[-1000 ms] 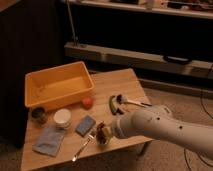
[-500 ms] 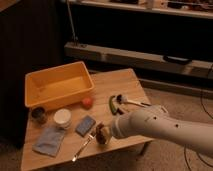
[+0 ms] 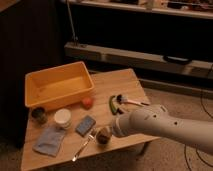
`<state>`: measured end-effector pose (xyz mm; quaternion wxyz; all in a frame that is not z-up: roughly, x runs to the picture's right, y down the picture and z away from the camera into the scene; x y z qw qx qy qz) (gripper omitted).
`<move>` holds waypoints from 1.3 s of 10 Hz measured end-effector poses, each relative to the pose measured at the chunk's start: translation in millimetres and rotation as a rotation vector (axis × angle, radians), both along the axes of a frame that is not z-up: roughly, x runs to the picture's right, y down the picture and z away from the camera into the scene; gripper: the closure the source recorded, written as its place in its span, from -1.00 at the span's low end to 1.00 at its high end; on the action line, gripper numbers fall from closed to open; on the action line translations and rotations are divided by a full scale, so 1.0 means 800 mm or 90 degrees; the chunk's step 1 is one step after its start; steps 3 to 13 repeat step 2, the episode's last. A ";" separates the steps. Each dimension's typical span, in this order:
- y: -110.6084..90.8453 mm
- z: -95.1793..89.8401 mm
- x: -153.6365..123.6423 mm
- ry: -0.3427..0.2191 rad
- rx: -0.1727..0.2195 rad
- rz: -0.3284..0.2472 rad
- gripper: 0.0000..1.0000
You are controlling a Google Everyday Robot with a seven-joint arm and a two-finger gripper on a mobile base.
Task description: Place grapes in plastic cup
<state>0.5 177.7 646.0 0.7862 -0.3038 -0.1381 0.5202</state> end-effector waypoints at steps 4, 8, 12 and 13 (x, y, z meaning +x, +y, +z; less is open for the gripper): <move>-0.001 0.003 0.001 0.008 -0.004 0.007 -0.60; -0.001 0.003 0.001 0.008 -0.004 0.007 -0.60; -0.001 0.003 0.001 0.008 -0.004 0.007 -0.60; -0.001 0.003 0.001 0.008 -0.004 0.007 -0.60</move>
